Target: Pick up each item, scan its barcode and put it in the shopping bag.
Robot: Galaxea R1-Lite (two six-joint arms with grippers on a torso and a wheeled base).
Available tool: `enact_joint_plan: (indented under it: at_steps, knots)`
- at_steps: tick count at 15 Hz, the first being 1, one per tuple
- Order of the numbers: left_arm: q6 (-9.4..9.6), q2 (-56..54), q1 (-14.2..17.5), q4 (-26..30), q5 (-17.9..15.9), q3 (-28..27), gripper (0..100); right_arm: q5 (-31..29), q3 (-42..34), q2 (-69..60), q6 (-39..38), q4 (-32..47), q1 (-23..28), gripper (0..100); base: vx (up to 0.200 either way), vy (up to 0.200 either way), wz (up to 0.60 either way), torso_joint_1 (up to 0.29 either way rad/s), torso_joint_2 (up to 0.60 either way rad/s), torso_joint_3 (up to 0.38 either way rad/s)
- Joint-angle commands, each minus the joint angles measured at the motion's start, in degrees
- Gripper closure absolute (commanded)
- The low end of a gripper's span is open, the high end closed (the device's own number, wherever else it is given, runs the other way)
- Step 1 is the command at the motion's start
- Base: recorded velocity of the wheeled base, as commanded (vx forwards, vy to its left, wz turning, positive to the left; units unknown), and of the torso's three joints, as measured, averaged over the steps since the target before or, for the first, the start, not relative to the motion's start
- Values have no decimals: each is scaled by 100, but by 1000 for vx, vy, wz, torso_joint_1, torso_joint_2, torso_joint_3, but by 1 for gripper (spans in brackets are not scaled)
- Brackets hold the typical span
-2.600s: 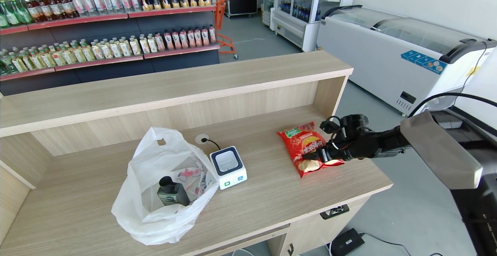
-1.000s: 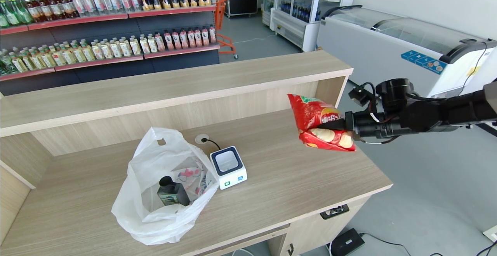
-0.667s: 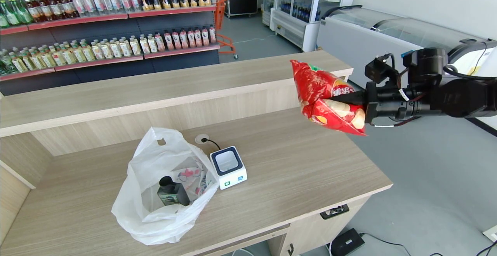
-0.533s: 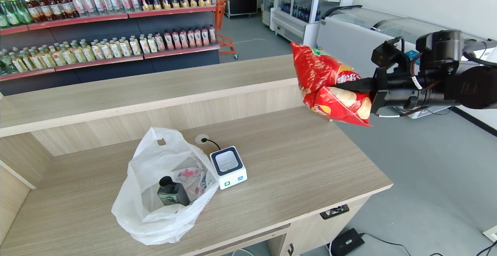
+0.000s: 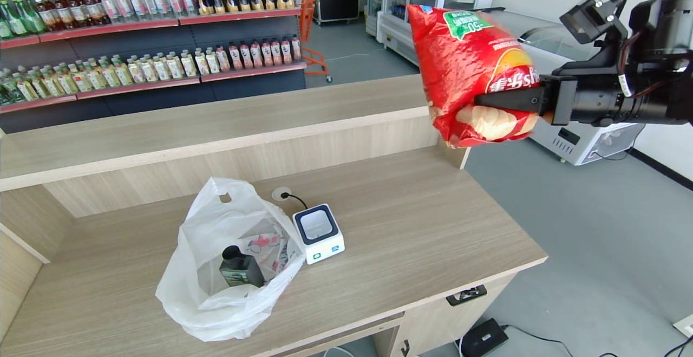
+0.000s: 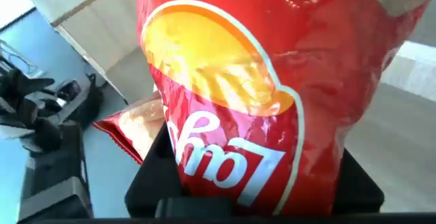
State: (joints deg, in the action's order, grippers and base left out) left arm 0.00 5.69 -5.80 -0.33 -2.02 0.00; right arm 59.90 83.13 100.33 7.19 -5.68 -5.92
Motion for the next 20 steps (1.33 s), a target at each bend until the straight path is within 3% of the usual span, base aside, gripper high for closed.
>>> enact_joint_plan:
  at_steps: [1,2,4,6,9,10,11,13,16,20]
  knots:
    - [0,2,0,-11,0,0,100,-67,-113,48,959,-337,118,100,0,0,0,0,0,0]
    - [0,2,0,-2,0,0,100,-75,-104,145,1557,-539,171,100,0,0,0,0,0,0]
    - [0,2,0,-2,0,0,100,-75,-113,171,2041,-689,267,100,0,0,0,0,0,0]
    - [-9,2,0,-2,0,0,100,-93,-113,83,1460,-583,285,100,0,0,0,0,0,0]
    - [0,2,0,-2,0,0,100,-822,72,-215,327,568,250,100,0,0,0,0,0,0]
    - [0,2,0,-2,0,0,100,-866,380,-400,-491,1640,197,100,0,0,0,0,0,0]
    - [0,2,0,-2,0,0,100,-858,555,-532,-1150,2124,135,100,0,0,0,0,0,0]
    - [0,2,0,-2,0,0,100,-866,678,-752,-3022,2308,-84,100,0,0,0,0,0,0]
    - [0,2,0,-2,0,0,100,-814,1496,-883,-6432,2326,-445,100,0,0,0,0,0,0]
    - [0,2,0,-11,0,0,100,74,1970,-927,-9728,2387,-304,100,0,0,0,0,0,0]
